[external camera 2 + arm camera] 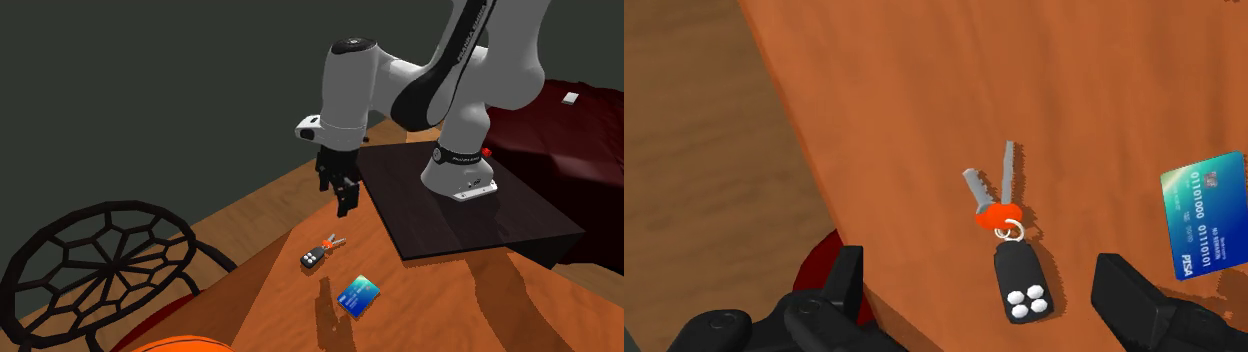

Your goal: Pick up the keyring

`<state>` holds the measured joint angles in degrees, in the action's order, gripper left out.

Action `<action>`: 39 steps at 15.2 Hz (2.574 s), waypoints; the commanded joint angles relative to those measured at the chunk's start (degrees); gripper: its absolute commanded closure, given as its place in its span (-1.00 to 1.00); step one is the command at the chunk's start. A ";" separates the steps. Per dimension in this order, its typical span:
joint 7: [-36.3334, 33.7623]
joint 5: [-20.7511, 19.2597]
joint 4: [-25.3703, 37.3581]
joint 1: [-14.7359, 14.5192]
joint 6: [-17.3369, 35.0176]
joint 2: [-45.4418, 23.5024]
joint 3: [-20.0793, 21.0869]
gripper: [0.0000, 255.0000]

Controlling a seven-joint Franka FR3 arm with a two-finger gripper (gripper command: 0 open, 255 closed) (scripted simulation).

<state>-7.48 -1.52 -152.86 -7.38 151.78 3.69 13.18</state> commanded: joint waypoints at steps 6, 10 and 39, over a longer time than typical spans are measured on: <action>-9.27 -12.37 4.69 -2.34 10.92 -15.10 -1.14 -1.00; -11.91 -15.72 5.39 -3.94 13.88 -18.84 -3.44 -1.00; -4.00 -5.44 4.12 -0.59 4.24 -7.47 1.96 1.00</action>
<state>-12.24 -7.74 -148.69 -8.17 156.76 -4.61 15.00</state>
